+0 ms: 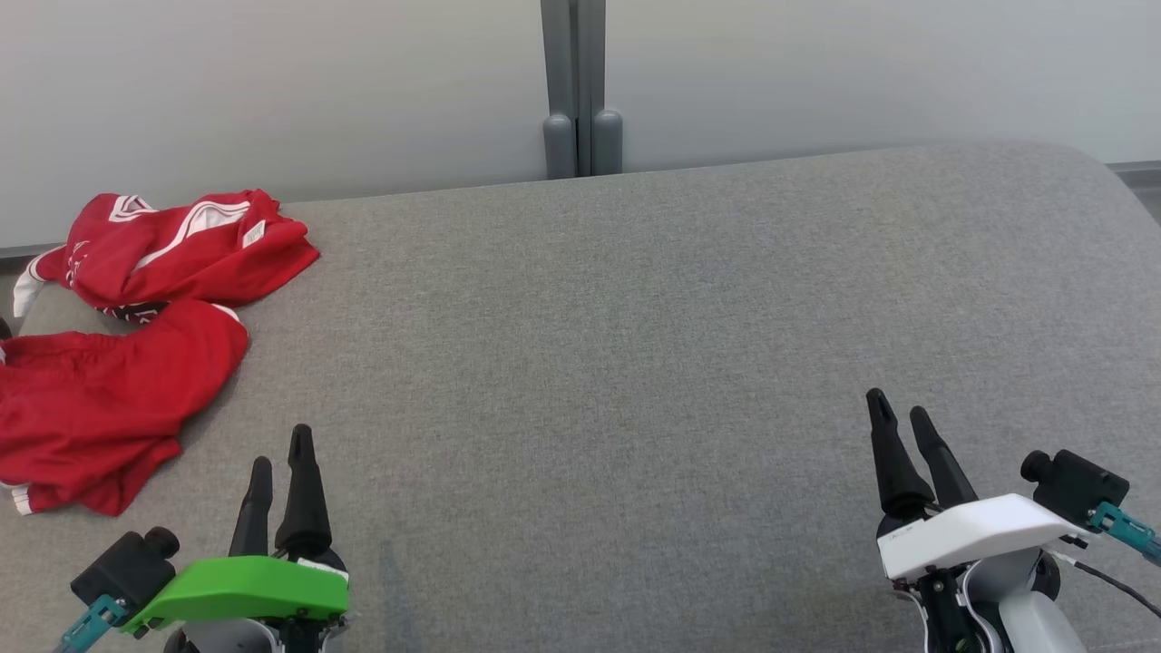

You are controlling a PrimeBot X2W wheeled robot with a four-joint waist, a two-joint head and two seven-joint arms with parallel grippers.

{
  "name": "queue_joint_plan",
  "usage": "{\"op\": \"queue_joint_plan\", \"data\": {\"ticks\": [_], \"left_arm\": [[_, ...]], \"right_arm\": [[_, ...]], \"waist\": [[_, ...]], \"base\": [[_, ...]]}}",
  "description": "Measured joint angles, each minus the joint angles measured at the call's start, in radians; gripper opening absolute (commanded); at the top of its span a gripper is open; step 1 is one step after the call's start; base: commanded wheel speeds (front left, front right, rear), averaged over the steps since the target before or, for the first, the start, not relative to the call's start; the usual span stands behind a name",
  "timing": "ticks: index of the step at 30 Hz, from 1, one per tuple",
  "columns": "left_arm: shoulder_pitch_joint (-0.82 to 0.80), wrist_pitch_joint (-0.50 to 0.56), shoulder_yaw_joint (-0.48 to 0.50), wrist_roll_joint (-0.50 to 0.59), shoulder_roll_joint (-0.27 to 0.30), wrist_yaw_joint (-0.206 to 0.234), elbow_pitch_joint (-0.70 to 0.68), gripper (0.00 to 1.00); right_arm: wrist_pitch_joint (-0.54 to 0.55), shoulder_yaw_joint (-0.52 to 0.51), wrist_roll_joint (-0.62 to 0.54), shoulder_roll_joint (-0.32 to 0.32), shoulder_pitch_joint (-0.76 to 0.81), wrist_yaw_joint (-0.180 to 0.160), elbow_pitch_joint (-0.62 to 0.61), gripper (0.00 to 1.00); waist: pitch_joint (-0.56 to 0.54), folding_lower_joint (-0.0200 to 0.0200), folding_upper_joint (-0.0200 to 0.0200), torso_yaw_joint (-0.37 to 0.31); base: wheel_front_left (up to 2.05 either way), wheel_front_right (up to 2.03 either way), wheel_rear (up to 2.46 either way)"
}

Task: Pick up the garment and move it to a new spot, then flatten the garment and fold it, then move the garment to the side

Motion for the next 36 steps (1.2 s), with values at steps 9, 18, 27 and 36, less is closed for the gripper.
{"op": "queue_joint_plan", "data": {"ticks": [9, 18, 27, 36], "left_arm": [[0.006, -0.025, -0.019, 0.132, 0.001, 0.008, 0.005, 1.00], [0.016, -0.051, -0.033, 0.249, 0.002, 0.016, 0.021, 1.00], [0.019, -0.071, -0.046, 0.327, 0.003, 0.021, 0.034, 1.00], [0.023, -0.093, -0.062, 0.397, 0.003, 0.030, 0.041, 1.00]], "right_arm": [[-0.026, 0.003, -0.118, -0.001, 0.002, 0.000, 0.002, 1.00], [-0.050, 0.014, -0.222, -0.002, 0.003, 0.000, 0.002, 1.00], [-0.071, 0.031, -0.315, -0.002, 0.003, 0.000, 0.008, 1.00], [-0.092, 0.042, -0.399, -0.003, 0.004, 0.000, 0.008, 1.00]], "waist": [[-0.002, 0.0000, 0.0000, 0.001], [-0.002, 0.0000, 0.0000, 0.001], [-0.003, 0.0000, 0.0000, 0.001], [-0.002, 0.0000, 0.0000, 0.002]], "base": [[0.00, 0.00, 0.00], [0.00, 0.00, 0.00], [0.00, 0.00, 0.00], [0.00, 0.00, 0.00]]}}
